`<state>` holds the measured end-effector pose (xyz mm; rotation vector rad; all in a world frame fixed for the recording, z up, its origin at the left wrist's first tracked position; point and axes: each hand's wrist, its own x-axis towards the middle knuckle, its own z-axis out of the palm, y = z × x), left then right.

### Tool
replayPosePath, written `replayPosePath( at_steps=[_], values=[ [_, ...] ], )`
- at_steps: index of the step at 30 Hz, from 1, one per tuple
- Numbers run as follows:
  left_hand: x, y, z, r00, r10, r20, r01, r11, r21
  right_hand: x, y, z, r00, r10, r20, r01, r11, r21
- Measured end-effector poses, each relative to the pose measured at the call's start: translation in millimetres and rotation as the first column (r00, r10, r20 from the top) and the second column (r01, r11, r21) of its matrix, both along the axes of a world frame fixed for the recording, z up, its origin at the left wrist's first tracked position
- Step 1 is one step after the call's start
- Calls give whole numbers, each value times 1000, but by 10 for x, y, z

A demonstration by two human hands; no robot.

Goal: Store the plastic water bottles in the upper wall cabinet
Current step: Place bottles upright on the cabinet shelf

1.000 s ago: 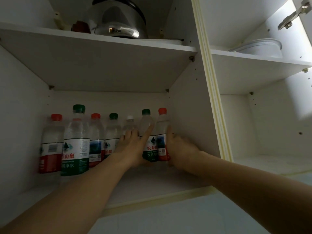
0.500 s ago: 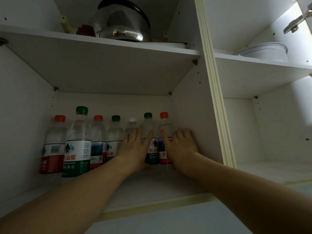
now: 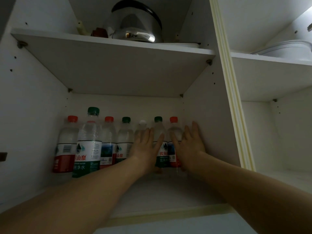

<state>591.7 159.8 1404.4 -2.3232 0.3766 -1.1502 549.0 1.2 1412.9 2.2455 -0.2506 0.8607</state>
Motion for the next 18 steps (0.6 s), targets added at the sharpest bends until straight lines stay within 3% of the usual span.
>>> replayPosePath(
  at_steps=[18],
  values=[
    [151, -28, -13, 999, 8, -33, -9, 999, -34, 149, 27, -68, 999, -45, -19, 44, 996, -78]
  ],
)
